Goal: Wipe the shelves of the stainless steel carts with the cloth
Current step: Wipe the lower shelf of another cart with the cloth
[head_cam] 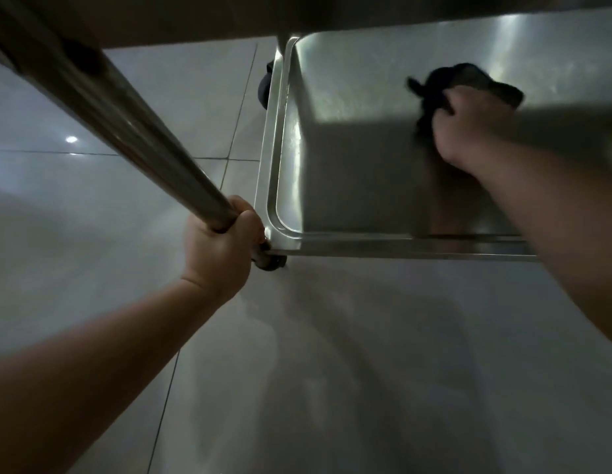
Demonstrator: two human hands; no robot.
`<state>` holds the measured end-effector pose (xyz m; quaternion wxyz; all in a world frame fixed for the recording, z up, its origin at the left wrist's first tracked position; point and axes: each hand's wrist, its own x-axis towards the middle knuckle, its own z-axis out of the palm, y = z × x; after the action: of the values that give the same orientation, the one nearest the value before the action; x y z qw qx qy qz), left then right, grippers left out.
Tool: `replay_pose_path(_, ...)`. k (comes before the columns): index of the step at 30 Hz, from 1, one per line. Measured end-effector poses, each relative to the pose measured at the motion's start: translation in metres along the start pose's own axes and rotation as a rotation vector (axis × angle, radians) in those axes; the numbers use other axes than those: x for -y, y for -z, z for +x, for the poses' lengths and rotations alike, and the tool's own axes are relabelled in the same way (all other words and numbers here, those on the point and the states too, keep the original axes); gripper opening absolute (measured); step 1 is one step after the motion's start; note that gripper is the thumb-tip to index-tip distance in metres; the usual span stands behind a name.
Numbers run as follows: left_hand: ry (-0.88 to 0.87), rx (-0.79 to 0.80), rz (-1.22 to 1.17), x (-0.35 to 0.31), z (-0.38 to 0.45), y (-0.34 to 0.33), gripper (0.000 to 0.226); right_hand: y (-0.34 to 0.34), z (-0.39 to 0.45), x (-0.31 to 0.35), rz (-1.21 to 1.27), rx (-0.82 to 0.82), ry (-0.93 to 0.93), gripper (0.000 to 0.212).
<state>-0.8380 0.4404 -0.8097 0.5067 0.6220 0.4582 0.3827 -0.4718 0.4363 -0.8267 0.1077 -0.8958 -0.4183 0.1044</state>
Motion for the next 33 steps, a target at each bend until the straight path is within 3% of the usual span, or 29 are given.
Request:
replay_pose_path(2, 0.021, -0.024, -0.002, 0.0, -0.001, -0.001, 0.015, -0.001, -0.02, -0.007, 0.025, -0.005, -0.146, 0.052)
replay_pose_path(4, 0.034, -0.051, 0.016, 0.0, -0.001, -0.001, 0.016, -0.012, -0.059, 0.017, 0.062, -0.002, -0.118, 0.051)
replay_pose_path(9, 0.04, -0.049, 0.004, -0.005, -0.004, -0.004, 0.019, -0.047, -0.166, 0.098, -0.06, 0.272, 0.606, 0.055)
replay_pose_path(13, 0.048, -0.029, 0.023, -0.004, -0.005, 0.002, 0.015, -0.04, -0.178, 0.095, -0.096, 0.306, 0.791, 0.054)
replay_pose_path(17, 0.029, -0.015, 0.039, 0.001, -0.005, 0.008, 0.014, -0.019, -0.17, 0.022, -0.15, 0.253, 0.766, 0.053)
replay_pose_path(20, 0.05, -0.018, 0.083, 0.005, -0.009, 0.012, 0.018, 0.009, -0.156, -0.048, -0.155, 0.304, 0.713, 0.056)
replay_pose_path(25, 0.023, -0.024, 0.609, -0.001, -0.032, 0.018, 0.008, 0.039, -0.142, -0.135, -0.225, 0.428, 0.549, 0.076)
replay_pose_path(27, 0.278, 0.156, 0.814, 0.002, -0.044, 0.018, 0.03, 0.044, -0.142, -0.145, -0.211, 0.432, 0.527, 0.077)
replay_pose_path(29, 0.509, 0.628, 1.183, 0.004, -0.054, 0.015, 0.05, 0.043, -0.145, -0.146, -0.189, 0.394, 0.523, 0.073)
replay_pose_path(31, 0.541, 1.022, 1.386, -0.01, -0.056, 0.0, 0.037, 0.042, -0.148, -0.144, -0.174, 0.352, 0.528, 0.068)
replay_pose_path(33, 0.488, 1.111, 1.273, -0.027, -0.054, -0.026, 0.015, 0.04, -0.151, -0.145, -0.164, 0.31, 0.537, 0.061)
